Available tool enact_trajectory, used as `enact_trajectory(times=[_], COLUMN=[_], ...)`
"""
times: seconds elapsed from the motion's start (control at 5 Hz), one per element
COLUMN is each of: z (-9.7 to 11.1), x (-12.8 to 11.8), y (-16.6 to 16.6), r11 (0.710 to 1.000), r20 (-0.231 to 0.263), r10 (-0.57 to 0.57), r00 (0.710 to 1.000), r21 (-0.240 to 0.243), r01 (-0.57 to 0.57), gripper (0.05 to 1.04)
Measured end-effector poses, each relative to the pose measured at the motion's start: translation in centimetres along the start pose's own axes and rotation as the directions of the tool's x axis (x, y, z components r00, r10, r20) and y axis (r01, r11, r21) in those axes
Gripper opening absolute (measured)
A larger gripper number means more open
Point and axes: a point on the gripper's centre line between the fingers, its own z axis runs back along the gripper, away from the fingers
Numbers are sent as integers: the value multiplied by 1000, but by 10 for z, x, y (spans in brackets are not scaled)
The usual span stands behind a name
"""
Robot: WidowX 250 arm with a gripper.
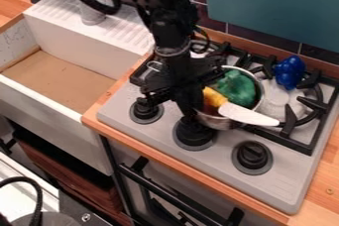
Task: Silver bowl taken from left burner to right switch
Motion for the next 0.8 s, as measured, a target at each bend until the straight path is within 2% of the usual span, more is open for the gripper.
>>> enact_trajectory(times=[0.2,0.4,0.8], z=[1,1,-3], x=[-16,-20,-38], y=[0,0,-15], r11=[1000,1000,1000], r20=[-15,-22,-7], r10=[-21,-5,-2], r00=[1000,1000,1000], r21=[-1,6,12], r01=[21,5,2], gripper=[56,56,56])
